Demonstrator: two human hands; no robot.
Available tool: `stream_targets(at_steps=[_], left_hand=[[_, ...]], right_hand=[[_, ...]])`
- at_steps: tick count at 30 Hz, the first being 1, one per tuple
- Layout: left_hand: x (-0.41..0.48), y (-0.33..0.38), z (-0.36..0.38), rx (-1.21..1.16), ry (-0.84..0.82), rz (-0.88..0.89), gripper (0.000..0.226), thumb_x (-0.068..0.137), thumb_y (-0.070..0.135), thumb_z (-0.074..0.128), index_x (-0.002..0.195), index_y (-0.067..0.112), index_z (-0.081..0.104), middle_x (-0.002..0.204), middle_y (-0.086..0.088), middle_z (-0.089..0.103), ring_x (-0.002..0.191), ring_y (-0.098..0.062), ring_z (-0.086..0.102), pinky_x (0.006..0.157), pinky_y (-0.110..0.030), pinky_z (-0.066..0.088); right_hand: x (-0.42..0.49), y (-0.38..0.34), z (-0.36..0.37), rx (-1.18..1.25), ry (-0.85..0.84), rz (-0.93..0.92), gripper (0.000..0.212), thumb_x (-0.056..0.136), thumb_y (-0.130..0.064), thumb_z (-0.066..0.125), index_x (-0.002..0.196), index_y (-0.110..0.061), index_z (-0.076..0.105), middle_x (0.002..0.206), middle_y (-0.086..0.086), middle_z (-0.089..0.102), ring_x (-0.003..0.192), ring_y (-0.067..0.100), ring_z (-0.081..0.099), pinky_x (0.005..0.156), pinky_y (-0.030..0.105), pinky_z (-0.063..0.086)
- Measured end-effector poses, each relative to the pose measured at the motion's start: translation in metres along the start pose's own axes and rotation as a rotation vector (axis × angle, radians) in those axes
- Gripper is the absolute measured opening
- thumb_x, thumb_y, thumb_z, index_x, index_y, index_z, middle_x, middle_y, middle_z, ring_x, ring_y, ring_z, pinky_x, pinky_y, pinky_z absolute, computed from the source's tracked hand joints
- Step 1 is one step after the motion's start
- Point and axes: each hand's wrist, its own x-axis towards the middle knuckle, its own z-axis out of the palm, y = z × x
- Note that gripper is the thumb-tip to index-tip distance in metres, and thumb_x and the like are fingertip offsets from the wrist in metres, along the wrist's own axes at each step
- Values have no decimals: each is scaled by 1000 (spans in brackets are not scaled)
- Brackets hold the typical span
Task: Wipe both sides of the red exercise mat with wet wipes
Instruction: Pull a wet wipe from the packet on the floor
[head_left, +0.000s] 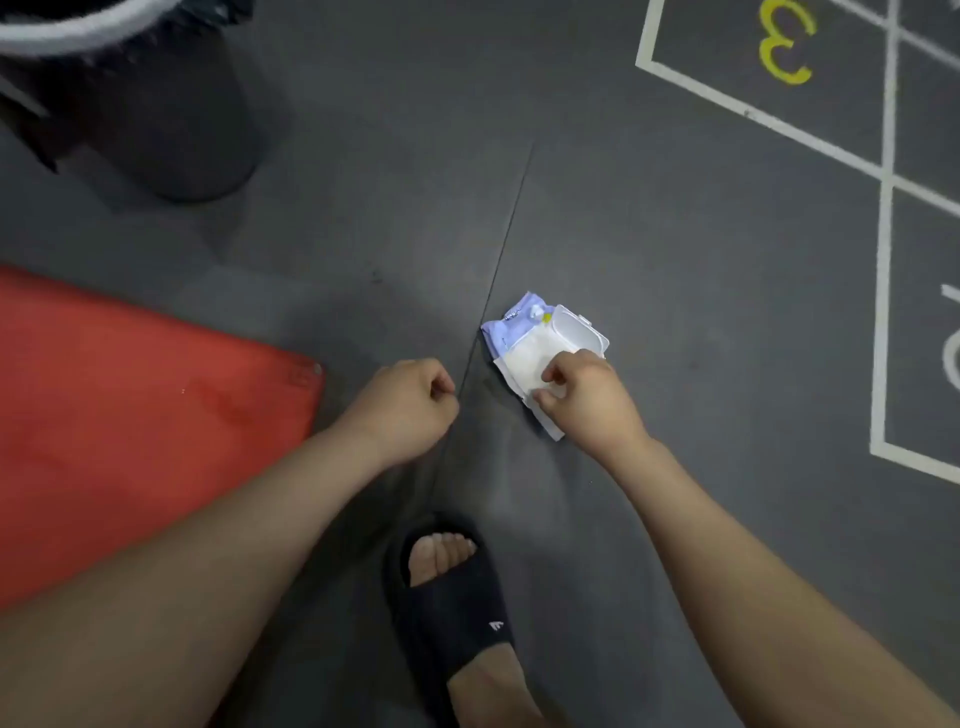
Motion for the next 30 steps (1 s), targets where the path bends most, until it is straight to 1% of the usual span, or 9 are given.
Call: stream_targets(at_steps=[3, 8, 12, 16, 18, 20, 23, 26, 30], left_hand=[[5, 3, 7, -47, -8, -37, 9, 91, 26, 59, 96, 25, 67, 105, 3, 68, 101, -19, 63, 84, -27, 47], [6, 7, 6, -83, 2, -72, 14, 93, 26, 56, 98, 22, 69, 90, 12, 63, 92, -15, 61, 77, -25, 44], [10, 12, 6, -132, -34, -85, 14, 93, 26, 56, 98, 22, 68, 87, 12, 65, 88, -16, 63, 73, -25, 44], [26, 20, 18, -210, -41, -88, 14, 94, 25, 56, 100, 19, 67, 93, 10, 67, 90, -15, 64, 73, -25, 45], [35, 25, 31, -241, -50, -42, 11, 95, 24, 57, 102, 22, 64, 102, 8, 65, 95, -15, 63, 79, -25, 46], [44, 31, 45, -204, -91, 81, 24, 95, 23, 58, 117, 24, 65, 126, 4, 59, 113, -17, 58, 96, -28, 45], [53, 42, 62, 29, -228, 253, 48, 97, 27, 54, 145, 25, 51, 161, 6, 31, 148, -18, 25, 118, -36, 28], [59, 48, 73, 246, -347, 273, 62, 100, 34, 48, 158, 29, 29, 169, 8, 11, 155, -12, 4, 123, -41, 14], [60, 43, 79, 383, -380, 239, 63, 102, 38, 47, 159, 31, 22, 169, 9, 6, 155, -11, 1, 122, -51, 3]], right_hand=[[6, 0, -2, -214, -34, -78, 29, 82, -33, 73, 103, -17, 63, 105, 3, 57, 103, 26, 50, 78, 37, 49], [19, -4, -6, -406, -106, -122, 16, 85, -19, 55, 97, -13, 63, 98, 3, 55, 93, 29, 54, 59, 31, 40], [22, -9, -14, -248, -144, -23, 14, 86, -20, 51, 75, -12, 53, 84, 2, 52, 64, 28, 59, 49, 38, 51], [20, -6, -32, 38, -7, 51, 9, 87, -18, 53, 79, -17, 56, 84, -3, 58, 69, 13, 56, 60, 28, 46], [18, -5, -42, 164, 62, 107, 8, 86, -18, 55, 78, -16, 56, 77, -4, 59, 64, 8, 51, 57, 23, 43], [18, -3, -51, 231, 90, 165, 6, 85, -18, 57, 80, -16, 58, 73, -5, 60, 61, 9, 51, 57, 23, 45], [22, 2, -56, 284, 84, 241, 2, 82, -16, 61, 83, -14, 61, 75, -6, 64, 63, 10, 53, 58, 25, 45], [26, 5, -61, 369, 97, 310, 8, 83, -12, 62, 89, -15, 65, 80, -5, 67, 66, 10, 59, 56, 22, 47], [28, 3, -76, 423, 195, 332, 17, 85, -9, 57, 91, -17, 71, 79, -6, 68, 65, 5, 59, 58, 19, 48]])
